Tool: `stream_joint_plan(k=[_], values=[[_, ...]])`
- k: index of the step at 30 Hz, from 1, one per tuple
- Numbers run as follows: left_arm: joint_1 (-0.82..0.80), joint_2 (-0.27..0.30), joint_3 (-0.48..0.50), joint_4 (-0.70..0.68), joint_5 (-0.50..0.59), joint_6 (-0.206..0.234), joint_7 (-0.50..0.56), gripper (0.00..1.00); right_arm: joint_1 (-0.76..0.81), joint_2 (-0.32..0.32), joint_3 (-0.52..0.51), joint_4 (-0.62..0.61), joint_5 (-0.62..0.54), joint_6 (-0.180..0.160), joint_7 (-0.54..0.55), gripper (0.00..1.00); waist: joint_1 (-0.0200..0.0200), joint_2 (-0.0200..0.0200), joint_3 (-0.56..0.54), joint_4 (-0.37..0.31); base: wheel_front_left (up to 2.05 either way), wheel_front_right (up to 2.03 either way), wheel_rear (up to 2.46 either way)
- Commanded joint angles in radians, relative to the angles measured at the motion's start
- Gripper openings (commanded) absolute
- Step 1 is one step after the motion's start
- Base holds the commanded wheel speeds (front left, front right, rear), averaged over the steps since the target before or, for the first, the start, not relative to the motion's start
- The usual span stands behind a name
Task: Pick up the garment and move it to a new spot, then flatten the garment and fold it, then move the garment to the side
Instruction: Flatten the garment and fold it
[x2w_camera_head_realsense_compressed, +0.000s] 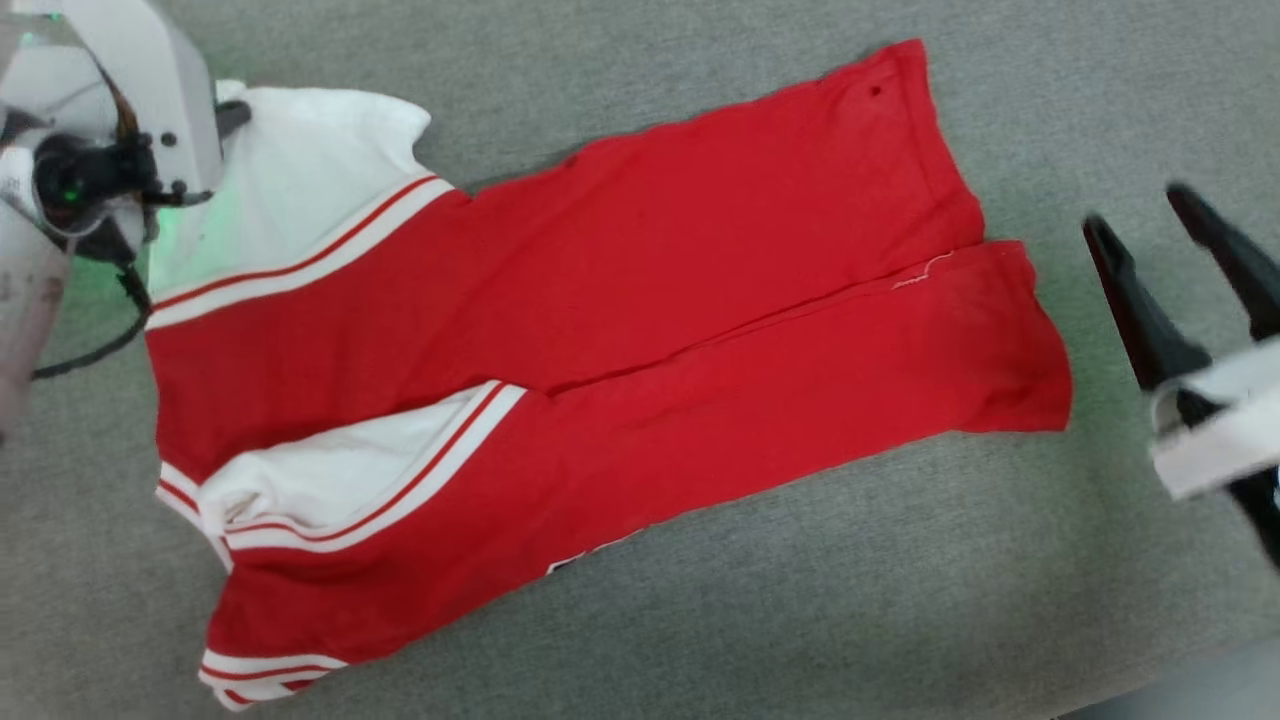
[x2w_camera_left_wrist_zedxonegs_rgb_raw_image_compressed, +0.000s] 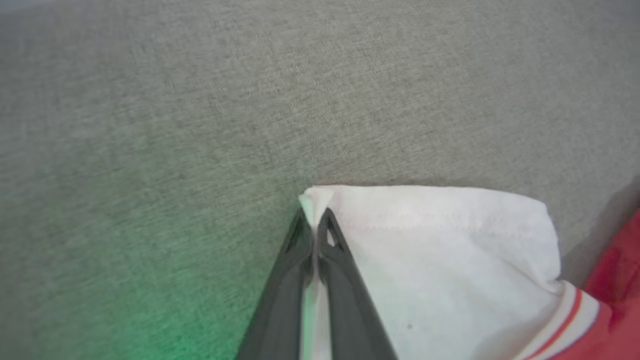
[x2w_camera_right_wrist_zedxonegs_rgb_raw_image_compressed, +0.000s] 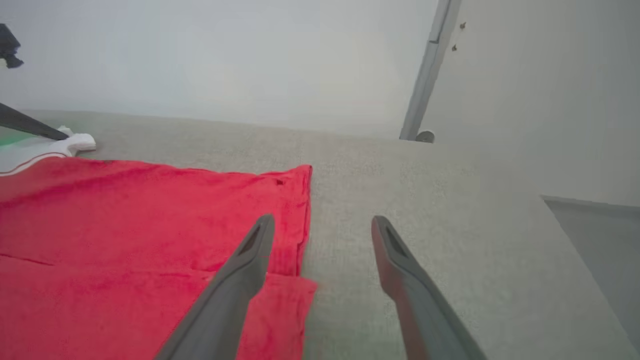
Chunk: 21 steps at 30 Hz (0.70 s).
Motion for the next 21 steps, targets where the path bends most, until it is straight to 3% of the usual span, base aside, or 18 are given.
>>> stream_joint_plan(k=[1,6,12,21], values=[[0.033,-0.021,-0.021,0.012,0.002,-0.012,0.016,0.0,-0.064,-0.012,0.026,0.001,0.011,-0.002,0.063,1.0,0.0,-0.0001,0.012,0.017,0.0,0.0,0.0],[0.006,-0.058,-0.029,0.015,0.01,-0.027,0.009,0.0,-0.282,-0.053,0.122,0.071,0.054,-0.002,0.301,1.0,0.0,-0.0001,0.034,0.061,0.0,0.0,0.0],[-0.033,-0.102,-0.044,-0.006,0.025,-0.037,-0.01,0.0,-0.525,-0.064,0.267,0.273,0.179,-0.002,0.592,1.0,0.0,-0.0001,0.063,0.124,0.0,0.0,0.0],[-0.041,-0.121,-0.086,-0.077,0.033,-0.042,-0.033,0.0,-0.711,-0.06,0.441,0.493,0.221,-0.002,0.732,1.0,0.0,-0.0001,0.098,0.178,0.0,0.0,0.0]])
